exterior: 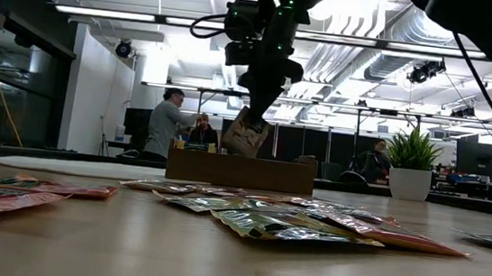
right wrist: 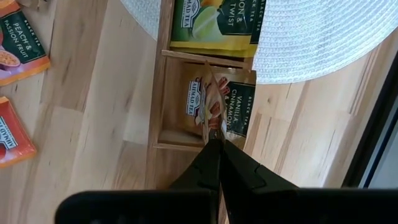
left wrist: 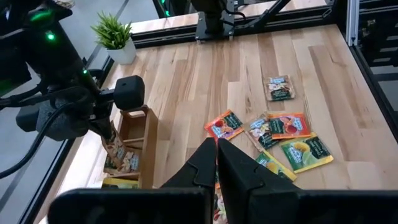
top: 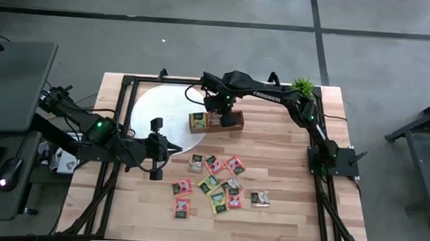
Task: Pick & Place Tea
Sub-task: Put the brown tea bag into the middle compartment of the wooden organizer
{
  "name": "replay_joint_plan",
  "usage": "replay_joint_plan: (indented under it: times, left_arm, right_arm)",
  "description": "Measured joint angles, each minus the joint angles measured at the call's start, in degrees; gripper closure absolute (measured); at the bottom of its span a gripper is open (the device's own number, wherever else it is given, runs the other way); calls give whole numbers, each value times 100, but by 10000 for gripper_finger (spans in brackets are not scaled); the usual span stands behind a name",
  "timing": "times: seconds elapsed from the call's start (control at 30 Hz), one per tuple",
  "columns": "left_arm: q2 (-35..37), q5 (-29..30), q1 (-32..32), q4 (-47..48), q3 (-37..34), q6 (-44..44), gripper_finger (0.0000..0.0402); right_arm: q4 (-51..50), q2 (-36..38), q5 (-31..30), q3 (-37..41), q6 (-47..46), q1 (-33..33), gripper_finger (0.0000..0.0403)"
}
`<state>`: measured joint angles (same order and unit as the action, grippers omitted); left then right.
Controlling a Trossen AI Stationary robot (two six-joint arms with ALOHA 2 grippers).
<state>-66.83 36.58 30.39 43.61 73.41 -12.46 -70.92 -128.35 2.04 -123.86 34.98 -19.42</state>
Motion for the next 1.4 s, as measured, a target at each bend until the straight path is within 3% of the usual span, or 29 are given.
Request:
replay_joint_plan:
  times: [0.53,0.97,1.13,1.4]
  left_arm:
    - [0,-14,0,-2,0,-3,389]
    - [0,-50,0,130,0,-26,389]
    - [0,-67,2,327,0,-134,389]
    - [0,-147,0,465,0,-75,389]
  right_arm:
    - [191,7,-297,481,-39,52,398]
    - [238,26,-363,479,-299,78,277]
    - [74,382,-328,468,-729,77,262]
    - [-517,1302,176,468,-1168,57,273]
